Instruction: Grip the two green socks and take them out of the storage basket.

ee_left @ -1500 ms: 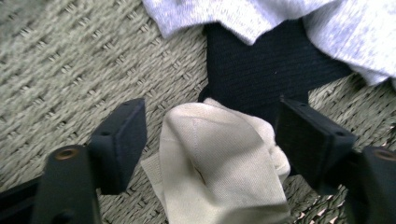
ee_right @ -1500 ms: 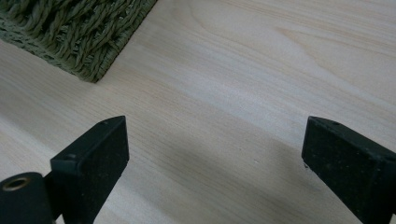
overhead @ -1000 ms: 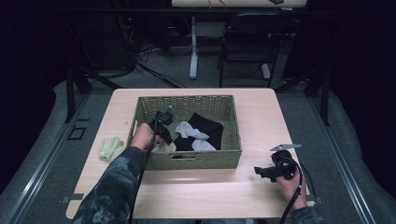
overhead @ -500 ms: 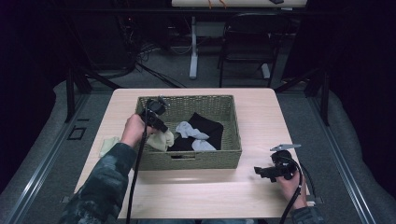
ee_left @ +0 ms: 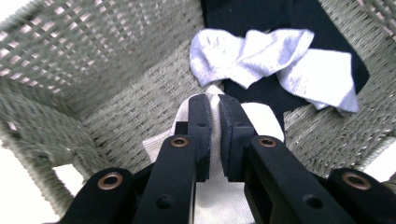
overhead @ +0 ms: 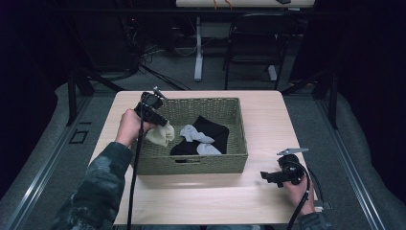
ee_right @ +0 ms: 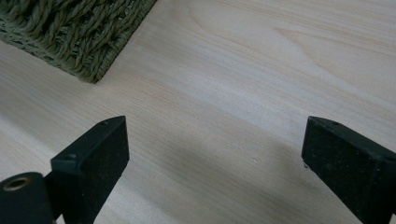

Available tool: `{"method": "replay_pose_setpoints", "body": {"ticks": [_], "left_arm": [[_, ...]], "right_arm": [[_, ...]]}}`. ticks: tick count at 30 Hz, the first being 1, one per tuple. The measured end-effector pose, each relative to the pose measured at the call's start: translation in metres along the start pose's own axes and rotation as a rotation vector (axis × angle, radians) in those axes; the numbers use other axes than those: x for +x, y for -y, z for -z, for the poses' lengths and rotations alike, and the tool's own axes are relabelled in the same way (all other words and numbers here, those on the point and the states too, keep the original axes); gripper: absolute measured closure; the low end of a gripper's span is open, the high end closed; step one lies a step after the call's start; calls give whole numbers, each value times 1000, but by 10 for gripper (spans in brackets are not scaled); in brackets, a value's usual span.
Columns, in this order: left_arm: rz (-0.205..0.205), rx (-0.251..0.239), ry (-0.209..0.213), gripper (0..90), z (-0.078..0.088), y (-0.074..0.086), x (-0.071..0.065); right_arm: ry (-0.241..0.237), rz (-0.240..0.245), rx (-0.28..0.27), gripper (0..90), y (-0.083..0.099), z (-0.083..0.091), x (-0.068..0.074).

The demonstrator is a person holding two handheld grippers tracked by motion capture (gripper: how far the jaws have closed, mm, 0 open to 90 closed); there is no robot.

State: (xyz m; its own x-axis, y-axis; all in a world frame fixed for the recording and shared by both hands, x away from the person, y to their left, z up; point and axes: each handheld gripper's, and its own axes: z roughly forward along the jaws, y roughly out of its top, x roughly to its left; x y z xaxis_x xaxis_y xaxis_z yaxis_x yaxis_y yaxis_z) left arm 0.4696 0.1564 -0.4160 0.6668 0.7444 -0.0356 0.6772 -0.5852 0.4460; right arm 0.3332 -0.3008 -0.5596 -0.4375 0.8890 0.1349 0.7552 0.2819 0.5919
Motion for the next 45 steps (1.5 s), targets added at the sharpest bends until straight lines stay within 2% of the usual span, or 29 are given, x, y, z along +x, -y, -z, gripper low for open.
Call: {"method": "replay_pose_setpoints", "body": {"ticks": [8, 9, 12, 19, 22, 23, 27, 28, 33, 34, 35, 38, 40, 41, 45], "left_arm": [[0, -45, -16, 845, 23, -4, 1], [2, -60, -24, 845, 32, -4, 3], [11, -84, -33, 845, 45, -4, 6], [42, -138, -56, 845, 77, 3, 16], [52, -151, -62, 845, 84, 6, 19], [61, -159, -71, 845, 92, 11, 23], [82, -173, -86, 844, 105, 23, 31], [82, -173, -86, 844, 105, 23, 31], [125, -188, -110, 844, 116, 46, 44], [125, -188, -110, 844, 116, 46, 44], [144, -182, -120, 843, 117, 56, 50], [171, -183, -132, 843, 116, 70, 57], [178, -181, -134, 843, 116, 73, 59], [194, -172, -148, 843, 112, 82, 63], [249, -164, -153, 842, 100, 103, 73]], "right_arm": [[7, -3, -4, 69, 0, 0, 0], [8, -1, -6, 69, 1, 0, 0], [7, -2, -7, 69, 1, 0, 0], [4, -3, -7, 69, 1, 0, 0], [4, -3, -8, 69, 1, 0, 0], [3, -3, -8, 69, 1, 0, 1], [2, 0, -1, 69, 1, 0, 1], [2, 0, -1, 69, 1, 0, 1], [5, -7, -2, 70, 1, 0, 1], [6, -6, -2, 70, 2, 0, 1], [4, -7, -1, 69, 1, 0, 1], [4, -3, 3, 69, 1, 0, 1], [5, -9, 0, 69, 2, 0, 0], [12, -14, -2, 70, 2, 1, -1], [2, -15, 1, 70, 2, 0, -1]]}}
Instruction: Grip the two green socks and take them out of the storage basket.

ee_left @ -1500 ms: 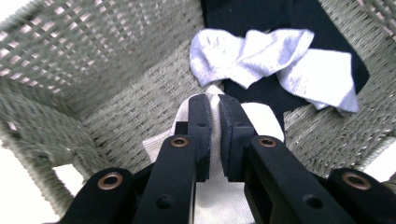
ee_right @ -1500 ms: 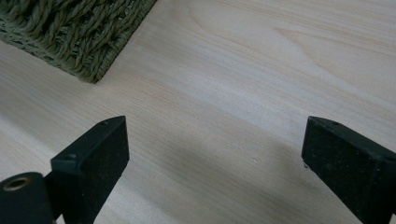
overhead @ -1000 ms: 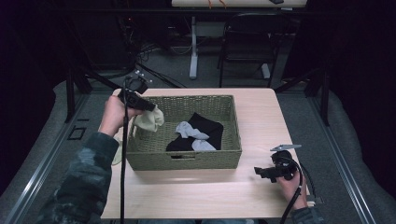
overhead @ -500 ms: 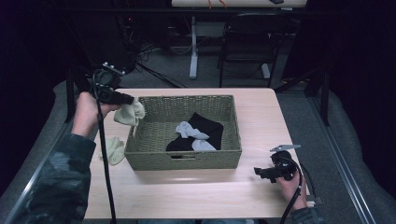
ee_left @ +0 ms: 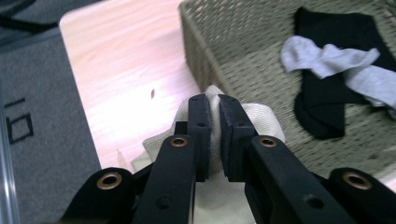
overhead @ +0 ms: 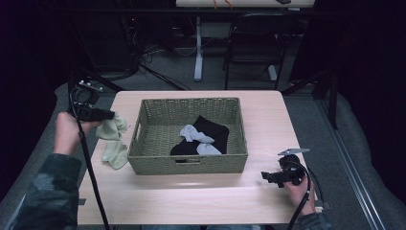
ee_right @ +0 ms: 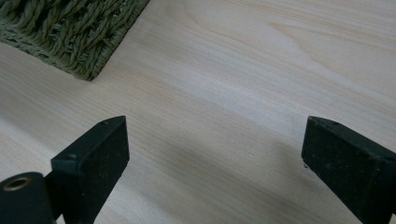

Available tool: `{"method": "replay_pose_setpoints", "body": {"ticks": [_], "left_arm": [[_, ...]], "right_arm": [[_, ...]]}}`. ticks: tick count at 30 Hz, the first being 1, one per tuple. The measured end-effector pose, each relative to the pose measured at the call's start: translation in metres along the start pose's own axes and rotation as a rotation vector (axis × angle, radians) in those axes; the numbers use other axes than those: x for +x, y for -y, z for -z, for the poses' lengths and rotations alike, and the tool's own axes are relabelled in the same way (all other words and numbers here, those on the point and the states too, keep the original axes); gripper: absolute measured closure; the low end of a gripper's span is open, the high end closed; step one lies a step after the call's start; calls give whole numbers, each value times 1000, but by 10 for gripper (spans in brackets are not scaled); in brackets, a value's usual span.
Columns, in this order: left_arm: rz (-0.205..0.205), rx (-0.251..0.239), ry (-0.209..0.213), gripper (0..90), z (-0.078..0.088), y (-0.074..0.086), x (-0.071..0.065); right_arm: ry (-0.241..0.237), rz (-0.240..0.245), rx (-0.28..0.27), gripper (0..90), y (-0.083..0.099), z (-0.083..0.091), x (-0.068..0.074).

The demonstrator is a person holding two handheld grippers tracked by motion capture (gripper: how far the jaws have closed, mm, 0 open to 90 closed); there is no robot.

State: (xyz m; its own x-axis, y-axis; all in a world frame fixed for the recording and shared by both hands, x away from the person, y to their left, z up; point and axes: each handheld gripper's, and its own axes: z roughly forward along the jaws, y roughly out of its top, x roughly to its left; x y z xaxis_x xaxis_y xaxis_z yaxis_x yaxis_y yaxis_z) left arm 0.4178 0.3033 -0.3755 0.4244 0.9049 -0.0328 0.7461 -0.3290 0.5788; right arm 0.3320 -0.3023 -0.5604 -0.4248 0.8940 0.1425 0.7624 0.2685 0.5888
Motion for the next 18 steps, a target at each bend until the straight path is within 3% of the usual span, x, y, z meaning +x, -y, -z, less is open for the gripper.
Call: {"method": "replay_pose_setpoints", "body": {"ticks": [5, 8, 18], "left_arm": [[37, 21, -19, 842, -13, 16, 10], [76, 36, -18, 841, -31, 33, 17], [130, 121, 9, 841, -80, 65, 20]], "right_arm": [[1, 9, 8, 70, 0, -1, 1], [1, 8, 8, 70, 0, -1, 1], [4, 9, 8, 70, 0, -1, 1]]}}
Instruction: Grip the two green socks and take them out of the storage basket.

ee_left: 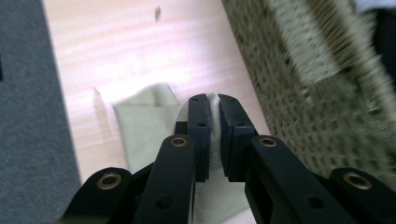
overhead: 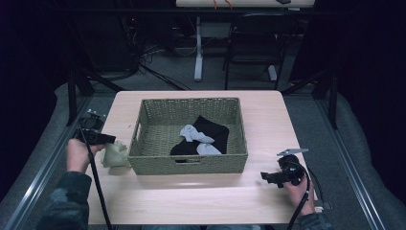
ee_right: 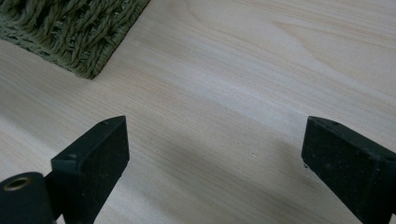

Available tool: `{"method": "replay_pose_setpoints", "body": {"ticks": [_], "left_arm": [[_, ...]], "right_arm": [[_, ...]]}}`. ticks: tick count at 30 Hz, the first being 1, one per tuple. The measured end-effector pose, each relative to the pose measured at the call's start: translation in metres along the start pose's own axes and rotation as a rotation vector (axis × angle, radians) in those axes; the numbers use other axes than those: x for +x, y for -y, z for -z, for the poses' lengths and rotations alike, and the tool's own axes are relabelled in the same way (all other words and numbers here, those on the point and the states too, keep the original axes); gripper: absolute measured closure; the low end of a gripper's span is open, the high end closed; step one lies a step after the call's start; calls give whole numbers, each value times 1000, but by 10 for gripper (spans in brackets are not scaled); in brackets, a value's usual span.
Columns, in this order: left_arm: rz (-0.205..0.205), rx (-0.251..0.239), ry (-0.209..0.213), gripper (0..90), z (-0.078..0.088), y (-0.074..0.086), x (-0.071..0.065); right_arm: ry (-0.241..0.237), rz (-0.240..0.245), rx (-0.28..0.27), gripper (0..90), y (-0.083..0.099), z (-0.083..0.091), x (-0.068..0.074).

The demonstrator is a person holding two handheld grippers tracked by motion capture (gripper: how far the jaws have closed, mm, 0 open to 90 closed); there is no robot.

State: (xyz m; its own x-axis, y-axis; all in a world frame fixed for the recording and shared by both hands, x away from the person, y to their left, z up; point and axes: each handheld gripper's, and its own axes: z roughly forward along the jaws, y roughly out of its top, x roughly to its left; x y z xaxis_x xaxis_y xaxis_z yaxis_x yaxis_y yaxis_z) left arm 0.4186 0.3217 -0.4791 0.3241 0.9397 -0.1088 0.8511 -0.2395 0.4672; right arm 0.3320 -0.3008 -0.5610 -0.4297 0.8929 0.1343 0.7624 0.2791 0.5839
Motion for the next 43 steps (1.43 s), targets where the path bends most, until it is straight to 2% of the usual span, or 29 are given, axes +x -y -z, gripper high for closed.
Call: {"method": "replay_pose_setpoints", "body": {"ticks": [4, 5, 6, 7, 8, 9, 10, 12, 13, 15, 18, 23, 25, 28, 31, 32, 36, 37, 38, 39, 40, 41, 43], "left_arm": [[8, 35, 14, 836, -19, 8, 0], [8, 35, 14, 829, -19, 8, 0], [16, 47, 38, 813, -26, 11, 1], [16, 47, 38, 779, -26, 11, 1], [35, 54, 59, 718, -30, 14, 5], [35, 54, 59, 679, -30, 14, 5], [46, 48, 82, 623, -31, 16, 8], [56, 40, 52, 469, -26, 17, 7], [56, 40, 52, 387, -26, 17, 7], [64, 3, 34, 284, -15, 20, 7], [67, -21, 15, 169, -4, 26, 5], [48, -54, -42, 95, 16, 43, -5], [42, -60, -57, 72, 18, 47, -8], [33, -82, -95, 45, 26, 66, -18], [26, -80, -99, 30, 27, 74, -22], [17, -89, -84, 31, 28, 84, -29], [5, -103, -87, 12, 22, 105, -42], [5, -103, -87, 6, 22, 105, -42], [2, -109, -102, 4, 16, 116, -46], [2, -109, -102, 1, 16, 116, -46], [25, -150, -111, 1, 9, 126, -47], [42, -158, -117, 2, 5, 131, -48], [37, -140, -127, 1, 2, 133, -48]], "right_arm": [[0, 0, -1, 70, 0, 0, 0], [0, 0, 0, 70, 0, 0, 0], [-1, 2, 2, 70, 0, 0, 0], [-1, 2, 2, 70, 0, 0, 0], [-1, 2, 1, 70, 0, 0, 0], [-2, 0, -2, 70, 0, 0, 0], [-2, 0, -2, 70, 0, 0, 0], [-4, -1, -4, 70, 0, 0, 0], [-4, -1, -4, 70, 0, 0, 0], [-3, -1, -4, 70, 0, 0, 0], [1, 2, -2, 70, 0, 0, 0], [2, 0, 2, 70, 0, 0, 0], [-1, 2, 1, 70, 0, 0, 0], [-1, 2, 3, 70, 0, 0, 0], [-1, 3, 3, 70, 0, 0, 0], [-1, 3, 4, 70, 0, 0, 0], [1, 7, 6, 70, 0, -1, 1], [2, 5, 5, 70, 0, -1, 1], [2, 5, 6, 70, 0, -1, 1], [-1, 3, 6, 70, 0, -1, 1], [-1, 3, 8, 70, 0, -2, 0], [-2, 0, 2, 70, 0, -2, 1], [1, 6, 10, 71, 0, -2, 0]]}}
